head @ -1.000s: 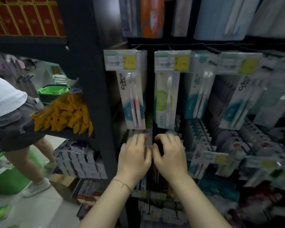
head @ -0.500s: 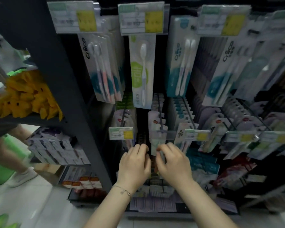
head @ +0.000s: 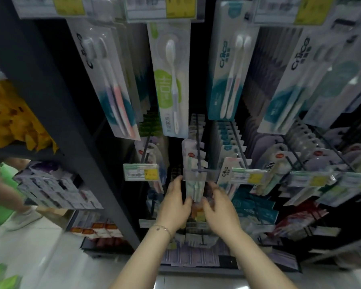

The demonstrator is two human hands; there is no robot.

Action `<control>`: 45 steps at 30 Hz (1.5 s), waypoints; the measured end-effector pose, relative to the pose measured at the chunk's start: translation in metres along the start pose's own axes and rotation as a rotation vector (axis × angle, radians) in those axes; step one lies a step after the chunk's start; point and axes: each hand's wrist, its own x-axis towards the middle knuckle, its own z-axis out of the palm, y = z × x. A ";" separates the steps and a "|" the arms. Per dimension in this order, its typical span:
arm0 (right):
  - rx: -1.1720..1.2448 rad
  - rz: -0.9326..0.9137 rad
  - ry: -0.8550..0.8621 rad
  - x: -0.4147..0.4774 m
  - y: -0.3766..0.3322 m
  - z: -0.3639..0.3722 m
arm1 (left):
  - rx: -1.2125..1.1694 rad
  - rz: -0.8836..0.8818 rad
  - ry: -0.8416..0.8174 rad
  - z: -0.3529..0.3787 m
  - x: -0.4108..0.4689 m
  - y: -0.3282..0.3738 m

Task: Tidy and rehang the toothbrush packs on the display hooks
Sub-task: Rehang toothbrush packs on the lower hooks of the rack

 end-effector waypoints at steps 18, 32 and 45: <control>0.619 0.225 0.036 0.032 -0.013 0.012 | -0.461 -0.220 0.107 0.001 0.029 0.006; 0.472 0.128 0.007 0.035 -0.013 -0.002 | -0.502 -0.199 0.096 -0.006 0.028 0.005; 0.234 0.120 -0.091 0.025 -0.011 0.024 | -0.442 -0.283 0.080 -0.012 0.006 -0.020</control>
